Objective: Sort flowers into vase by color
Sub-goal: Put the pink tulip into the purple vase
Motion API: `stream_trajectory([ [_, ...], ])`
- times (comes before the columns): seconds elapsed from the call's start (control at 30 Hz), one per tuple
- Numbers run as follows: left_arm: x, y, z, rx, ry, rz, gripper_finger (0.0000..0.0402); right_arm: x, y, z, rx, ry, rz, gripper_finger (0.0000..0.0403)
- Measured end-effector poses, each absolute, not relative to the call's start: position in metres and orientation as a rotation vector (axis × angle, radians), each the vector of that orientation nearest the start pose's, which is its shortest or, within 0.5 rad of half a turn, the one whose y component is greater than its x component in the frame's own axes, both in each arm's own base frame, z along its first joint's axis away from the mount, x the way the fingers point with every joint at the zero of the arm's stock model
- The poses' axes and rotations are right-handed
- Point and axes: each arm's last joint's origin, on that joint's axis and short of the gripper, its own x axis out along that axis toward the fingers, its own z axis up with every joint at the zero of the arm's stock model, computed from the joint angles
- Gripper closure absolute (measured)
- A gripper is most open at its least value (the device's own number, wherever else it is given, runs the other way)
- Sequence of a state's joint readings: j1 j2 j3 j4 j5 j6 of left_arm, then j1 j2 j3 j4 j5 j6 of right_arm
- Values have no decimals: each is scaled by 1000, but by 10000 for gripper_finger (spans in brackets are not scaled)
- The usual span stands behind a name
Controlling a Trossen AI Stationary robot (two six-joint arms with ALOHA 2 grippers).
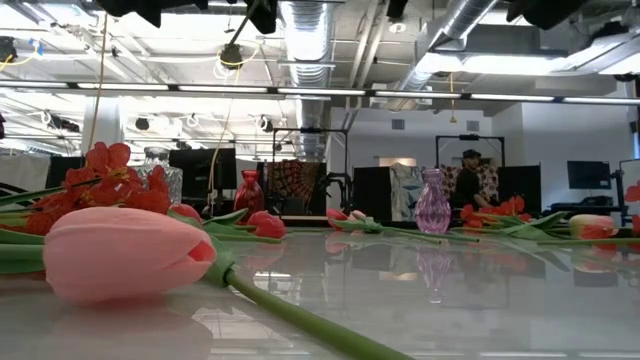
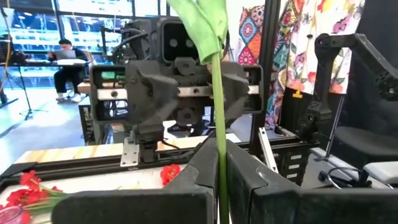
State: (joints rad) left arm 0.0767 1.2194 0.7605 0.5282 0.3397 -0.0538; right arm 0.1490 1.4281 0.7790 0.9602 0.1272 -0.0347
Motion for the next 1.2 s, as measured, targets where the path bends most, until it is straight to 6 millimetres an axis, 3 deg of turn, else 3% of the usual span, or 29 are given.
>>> stream_trajectory([
  [0.23,273,11,300,-53,-48,-265,401,311,34,294,20,-320,-15,143],
  [0.53,279,11,293,-66,-24,-264,401,341,35,286,-16,-302,-27,143],
  [0.97,279,11,292,-59,-18,-265,401,342,36,286,-22,-303,-32,147],
  [1.2,279,11,292,-64,-17,-264,401,342,35,286,-22,-302,-34,192],
])
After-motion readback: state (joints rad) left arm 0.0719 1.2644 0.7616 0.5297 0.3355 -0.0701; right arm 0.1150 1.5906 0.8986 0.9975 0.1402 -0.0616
